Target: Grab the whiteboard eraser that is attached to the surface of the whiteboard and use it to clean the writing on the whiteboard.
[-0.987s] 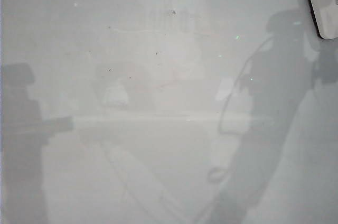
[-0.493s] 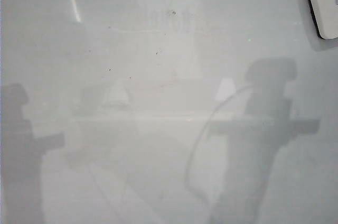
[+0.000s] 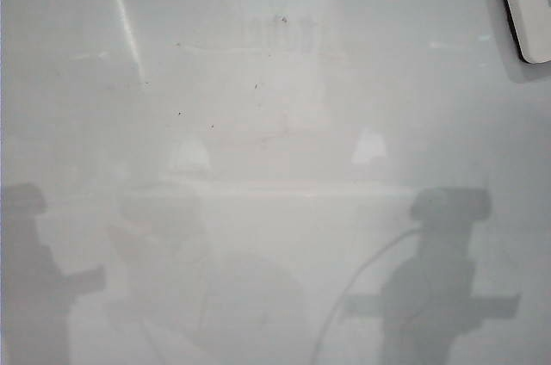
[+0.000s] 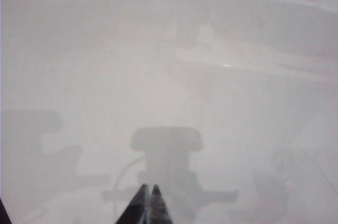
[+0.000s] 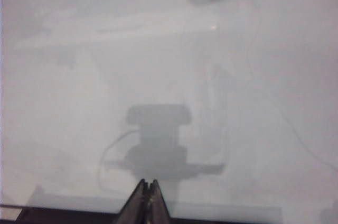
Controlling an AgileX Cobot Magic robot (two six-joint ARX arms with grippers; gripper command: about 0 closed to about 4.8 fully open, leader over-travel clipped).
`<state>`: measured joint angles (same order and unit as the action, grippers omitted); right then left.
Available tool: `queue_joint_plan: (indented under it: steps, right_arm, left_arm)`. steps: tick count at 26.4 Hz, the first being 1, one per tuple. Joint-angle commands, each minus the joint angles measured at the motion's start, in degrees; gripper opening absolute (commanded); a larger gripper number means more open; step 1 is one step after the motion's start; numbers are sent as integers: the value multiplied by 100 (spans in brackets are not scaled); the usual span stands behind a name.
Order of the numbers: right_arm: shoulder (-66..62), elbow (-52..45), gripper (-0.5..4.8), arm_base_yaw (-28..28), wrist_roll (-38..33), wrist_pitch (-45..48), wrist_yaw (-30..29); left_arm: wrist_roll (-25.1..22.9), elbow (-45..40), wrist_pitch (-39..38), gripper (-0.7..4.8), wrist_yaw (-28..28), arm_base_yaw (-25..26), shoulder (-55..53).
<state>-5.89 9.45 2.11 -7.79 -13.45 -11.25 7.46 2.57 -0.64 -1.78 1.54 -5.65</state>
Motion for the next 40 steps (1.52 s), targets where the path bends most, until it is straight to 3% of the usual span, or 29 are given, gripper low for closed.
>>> queue_joint_plan:
  steps: [1, 6, 18, 20, 26, 32, 40]
  right_arm:
    - [-2, -267, 0, -7, -15, 229, -22]
    - [-2, -828, 0, -7, -20, 728, -101]
    - [157, -925, 0, -7, 20, 461, -153]
    - [431, -931, 0, 9, 490, 479, 109]
    - [592, -940, 0, -59, 704, 1281, 774]
    - [592, -940, 0, -304, 1233, 1764, 876]
    - [590, -938, 0, -304, 1222, 1624, 859]
  left_arm:
    - [0, -144, 79, -5, 317, -11, -2]
    - [2, -212, -229, -5, 310, -11, 0]
    - [2, -212, -229, -5, 328, -11, 7]
    - [2, -212, -225, -5, 328, -11, 7]
    - [2, -212, -225, -5, 330, -11, 13]
    - [2, -212, -243, -5, 330, -11, 7]
    - [2, -212, -243, -5, 330, -11, 7]
